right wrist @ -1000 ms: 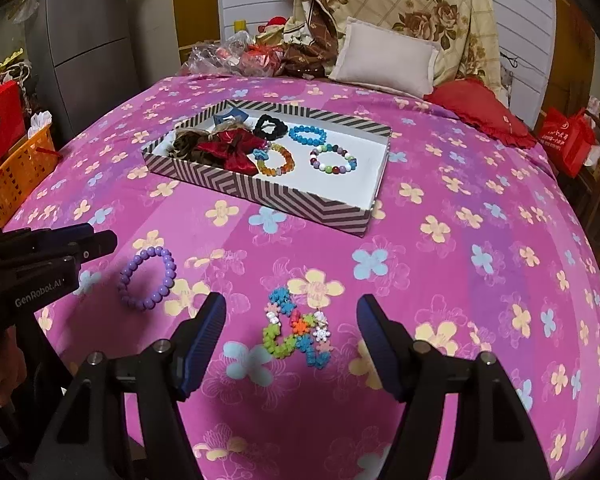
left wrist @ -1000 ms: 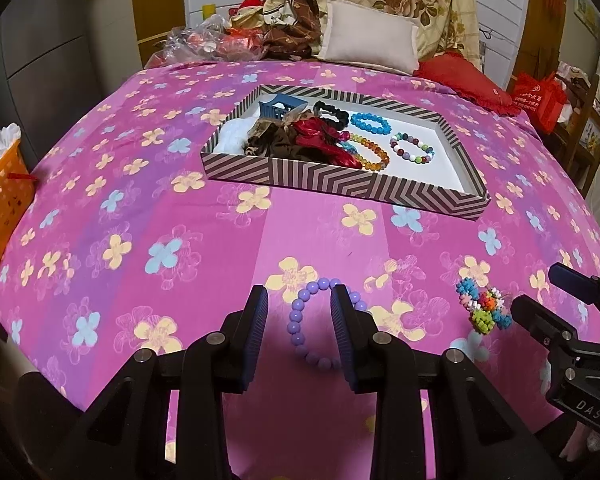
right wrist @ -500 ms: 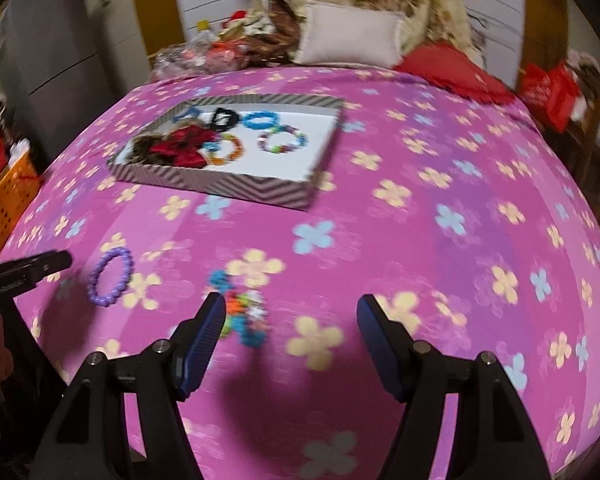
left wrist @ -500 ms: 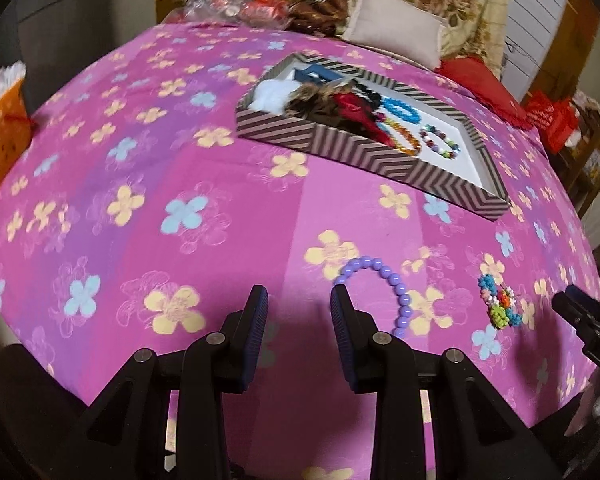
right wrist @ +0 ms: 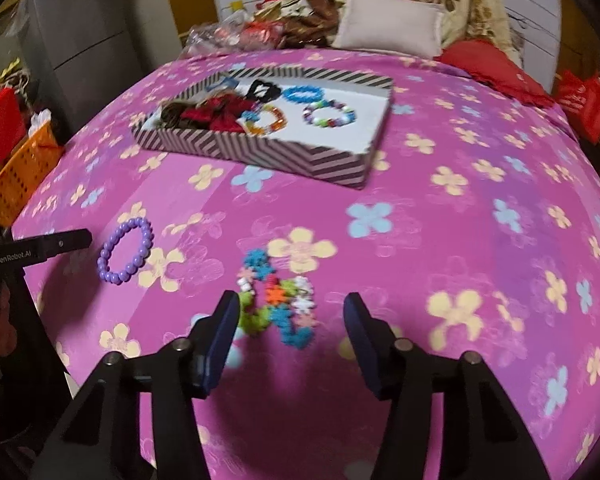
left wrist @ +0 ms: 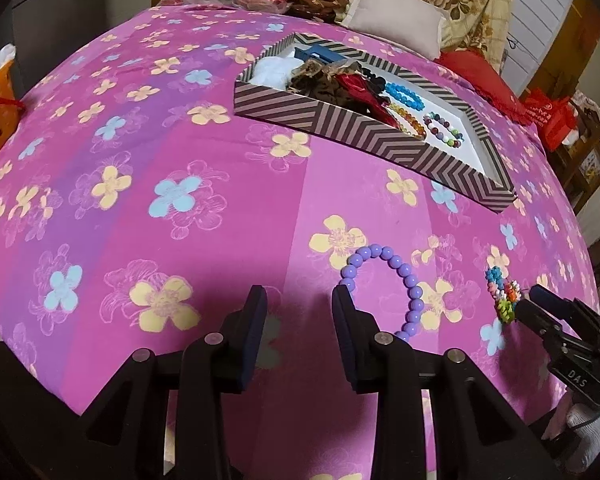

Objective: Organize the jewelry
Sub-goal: 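Move both tools back over the purple and flower-bead bracelets, then grasp the purple bead bracelet with the left tool while the right tool grasps the flower-bead bracelet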

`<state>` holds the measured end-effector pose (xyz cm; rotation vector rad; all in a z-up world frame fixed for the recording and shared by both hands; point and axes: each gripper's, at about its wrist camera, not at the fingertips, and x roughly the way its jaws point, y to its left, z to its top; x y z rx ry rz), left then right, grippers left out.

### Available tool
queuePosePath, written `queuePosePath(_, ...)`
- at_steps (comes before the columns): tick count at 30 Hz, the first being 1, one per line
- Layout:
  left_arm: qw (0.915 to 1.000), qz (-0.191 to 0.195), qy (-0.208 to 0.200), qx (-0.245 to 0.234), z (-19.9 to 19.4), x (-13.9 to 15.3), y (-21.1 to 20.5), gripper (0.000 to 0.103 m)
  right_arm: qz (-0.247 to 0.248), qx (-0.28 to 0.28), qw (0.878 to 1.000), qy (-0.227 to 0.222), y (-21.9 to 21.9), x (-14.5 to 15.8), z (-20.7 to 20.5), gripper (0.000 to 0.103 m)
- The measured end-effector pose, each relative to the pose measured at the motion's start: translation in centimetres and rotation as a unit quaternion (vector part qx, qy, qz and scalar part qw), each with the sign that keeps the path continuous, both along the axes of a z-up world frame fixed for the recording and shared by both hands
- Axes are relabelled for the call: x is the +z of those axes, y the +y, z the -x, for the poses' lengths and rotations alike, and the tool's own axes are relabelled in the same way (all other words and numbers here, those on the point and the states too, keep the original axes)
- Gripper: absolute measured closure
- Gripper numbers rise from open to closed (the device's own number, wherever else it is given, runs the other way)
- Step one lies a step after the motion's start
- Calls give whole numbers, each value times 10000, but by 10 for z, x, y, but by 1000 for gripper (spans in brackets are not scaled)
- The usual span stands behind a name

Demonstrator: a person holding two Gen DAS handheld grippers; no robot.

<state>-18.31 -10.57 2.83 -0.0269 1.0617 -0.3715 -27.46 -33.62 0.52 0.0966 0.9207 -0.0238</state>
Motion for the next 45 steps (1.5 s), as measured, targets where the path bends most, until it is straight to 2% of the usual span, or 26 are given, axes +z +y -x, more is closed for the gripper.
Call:
queuePosePath(4, 9999, -58, -28, -119, 0, -2, -9, 70, 17, 56, 10000, 18, 3, -6, -6, 53)
queuePosePath(13, 9989, -338, -105, -303, 0, -9, -27, 69, -76, 21, 9999, -64, -10, -10, -11, 53)
queuePosePath(14, 9984, -422, -146, -334, 1, -10, -30, 69, -140, 46, 9999, -91, -11, -10, -11, 58)
queuePosePath(15, 9978, -510, -177, -374, 1, -10, -34, 69, -149, 60, 9998, -102, -11, -11, -11, 74)
queuePosePath(16, 9970, -609, -222, -424, 2, -11, -37, 69, -128, 60, 9998, -116, -10, -11, -11, 78)
queuePosePath(18, 9961, -688, -293, -466, 2, -11, -41, 69, -169, 96, 9997, -112, -10, -10, -12, 79)
queuePosePath(19, 9963, -651, -312, -469, 2, -11, -42, 72, -207, 107, 9997, -106, -10, -10, -12, 79)
queuePosePath(20, 9965, -585, -317, -497, 1, -11, -42, 86, -261, 116, 9995, -120, -11, -9, -11, 82)
queuePosePath(23, 9971, -410, -179, -620, -2, -10, -42, 95, -345, 120, 9991, -217, -12, -1, -7, 85)
queuePosePath(24, 9973, -282, -87, -666, -3, -9, -41, 95, -373, 120, 9989, -263, -13, 2, -6, 97)
queuePosePath(31, 9967, -101, -309, -738, 3, 11, -43, 95, -472, 171, 9975, -503, -16, 26, -5, 99)
queuePosePath(34, 9964, -87, -391, -743, 4, 18, -43, 95, -429, 235, 9978, -458, -15, 28, -5, 98)
queuePosePath(35, 9965, -98, -380, -738, 4, 18, -43, 95, -391, 267, 9979, -434, -13, 26, -5, 96)
queuePosePath(36, 9966, -109, -364, -732, 3, 17, -42, 95, -315, 325, 9983, -359, -10, 24, -5, 87)
queuePosePath(38, 9967, -174, -333, -723, 4, 14, -43, 95, -114, 448, 9987, -206, -2, 18, -5, 79)
queuePosePath(42, 9976, -190, -274, -600, 4, 8, -40, 95, 212, 675, 9975, 36, 15, 3, -3, 79)
queuePosePath(45, 9982, -157, -144, -561, 0, 2, -38, 87, 260, 700, 9972, 78, 16, -4, -5, 79)
